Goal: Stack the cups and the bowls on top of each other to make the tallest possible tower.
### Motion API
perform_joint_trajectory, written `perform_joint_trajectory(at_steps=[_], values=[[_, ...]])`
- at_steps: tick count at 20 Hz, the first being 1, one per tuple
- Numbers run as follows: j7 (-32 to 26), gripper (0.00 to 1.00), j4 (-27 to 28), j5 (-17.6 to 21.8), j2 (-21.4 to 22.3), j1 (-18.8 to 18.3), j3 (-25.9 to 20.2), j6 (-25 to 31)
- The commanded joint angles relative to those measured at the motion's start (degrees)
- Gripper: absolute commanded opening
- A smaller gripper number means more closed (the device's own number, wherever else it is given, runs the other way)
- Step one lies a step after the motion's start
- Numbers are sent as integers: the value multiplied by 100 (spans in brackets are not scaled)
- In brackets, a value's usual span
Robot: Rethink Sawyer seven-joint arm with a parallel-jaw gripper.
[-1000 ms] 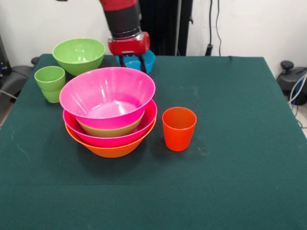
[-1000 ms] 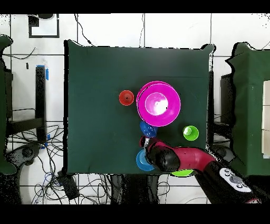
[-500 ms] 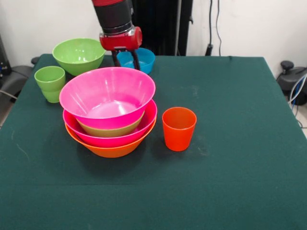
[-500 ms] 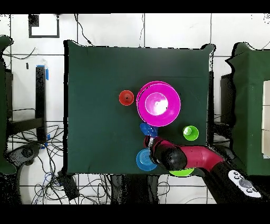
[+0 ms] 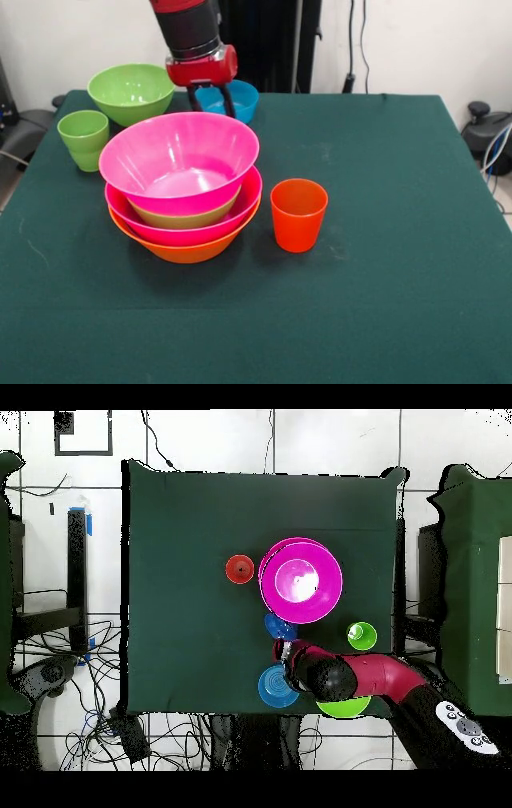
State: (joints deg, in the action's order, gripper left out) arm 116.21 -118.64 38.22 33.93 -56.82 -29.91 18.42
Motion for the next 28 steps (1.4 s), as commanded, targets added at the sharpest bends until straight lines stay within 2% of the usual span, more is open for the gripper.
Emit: perform_joint_trajectory(at_steps=[1,21,25,28], values=[[-1213,100,545,690,-304,30,-410,386],[-2268,100,1068,748,-241,-642,-1172,1612],[-2565,100,1328,710,-307,-686,-1334,1964],[-2714,100,1538,766,-535,-697,-1366,2034]])
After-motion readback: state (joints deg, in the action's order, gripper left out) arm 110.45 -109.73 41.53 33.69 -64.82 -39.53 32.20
